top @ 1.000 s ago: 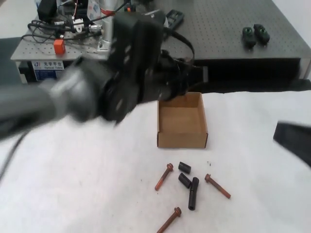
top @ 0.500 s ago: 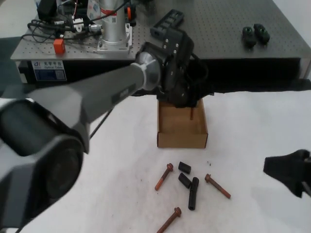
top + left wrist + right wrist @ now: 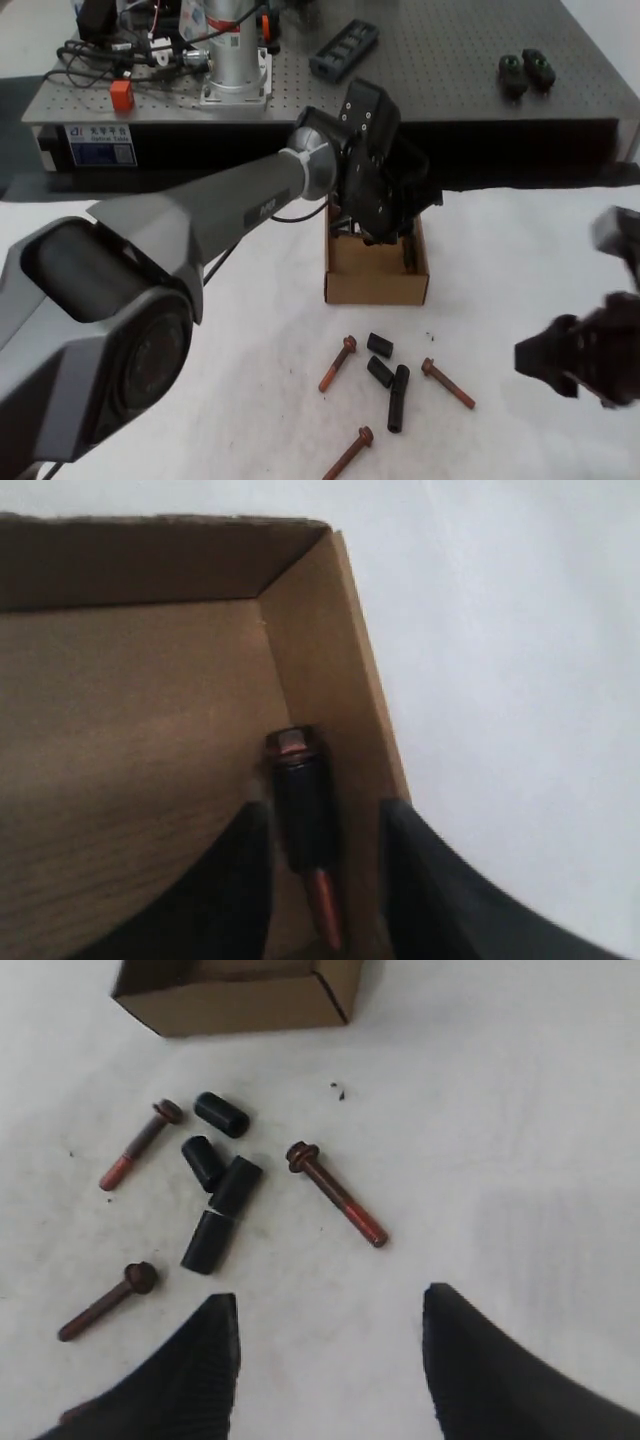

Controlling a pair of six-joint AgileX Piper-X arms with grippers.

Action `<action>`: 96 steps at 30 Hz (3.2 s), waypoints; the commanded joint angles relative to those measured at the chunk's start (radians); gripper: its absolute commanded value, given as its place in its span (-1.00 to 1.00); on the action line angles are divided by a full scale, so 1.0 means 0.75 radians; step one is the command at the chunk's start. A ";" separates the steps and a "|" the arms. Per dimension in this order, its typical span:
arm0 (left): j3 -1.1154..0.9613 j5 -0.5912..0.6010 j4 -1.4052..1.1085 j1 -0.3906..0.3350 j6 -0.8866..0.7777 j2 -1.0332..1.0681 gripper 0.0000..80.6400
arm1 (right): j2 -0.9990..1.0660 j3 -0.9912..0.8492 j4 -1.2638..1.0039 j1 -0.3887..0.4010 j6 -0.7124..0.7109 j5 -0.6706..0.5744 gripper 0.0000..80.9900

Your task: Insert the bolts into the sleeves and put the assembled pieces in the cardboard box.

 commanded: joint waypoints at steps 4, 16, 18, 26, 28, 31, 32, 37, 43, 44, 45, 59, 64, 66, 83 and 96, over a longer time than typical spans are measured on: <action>-0.018 0.069 -0.003 0.008 -0.066 -0.024 -0.34 | 0.477 -0.292 0.011 0.177 -0.340 0.195 0.01; 0.024 -0.151 0.234 0.077 0.160 -0.405 -0.51 | 1.112 -0.724 0.250 0.377 -0.582 0.431 0.01; 0.097 -0.184 0.233 0.097 0.211 -0.498 -0.54 | 1.151 -0.735 0.266 0.384 -0.582 0.431 -0.03; 0.599 -0.179 0.101 0.136 0.291 -0.821 -0.54 | 1.190 -0.735 0.298 0.398 -0.613 0.481 -0.69; 0.712 -0.158 0.078 0.124 0.339 -0.871 -0.54 | 1.190 -0.735 0.278 0.398 -0.613 0.481 -0.91; 0.856 -0.103 0.073 0.098 0.392 -0.902 -0.54 | 1.190 -0.735 0.235 0.398 -0.605 0.478 -1.00; 0.893 -0.071 0.073 0.084 0.404 -0.902 -0.52 | 1.187 -0.735 0.226 0.398 -0.600 0.478 -1.00; 0.981 -0.012 0.032 -0.026 0.507 -0.856 -0.02 | 1.077 -0.722 0.250 0.341 -0.499 0.396 -1.00; 0.911 -0.012 0.037 -0.156 0.520 -0.734 0.00 | 0.697 -0.549 0.230 0.203 -0.391 0.346 -1.00; 0.892 -0.012 0.045 -0.167 0.520 -0.710 -0.02 | 0.633 -0.510 0.236 0.183 -0.391 0.346 -1.00; 0.872 -0.012 0.056 -0.180 0.520 -0.685 -0.03 | 0.553 -0.473 0.242 0.158 -0.387 0.349 -1.00; 0.641 -0.052 0.379 -0.302 0.475 -0.382 -0.03 | -0.056 -0.283 0.312 0.019 -0.302 0.348 -1.00; 0.641 -0.062 0.391 -0.302 0.435 -0.355 -0.05 | -0.068 -0.283 0.328 0.019 -0.302 0.348 -1.00; 0.641 -0.062 0.397 -0.302 0.422 -0.351 -0.13 | -0.068 -0.283 0.330 0.019 -0.302 0.348 -1.00; 0.725 -0.017 0.339 -0.274 0.484 -0.635 -0.98 | -0.163 -0.265 0.145 0.024 -0.132 0.001 -1.00; 1.662 0.286 -0.955 -0.254 0.341 -1.499 -0.98 | -0.182 -0.109 -0.818 0.375 0.539 -0.285 -1.00</action>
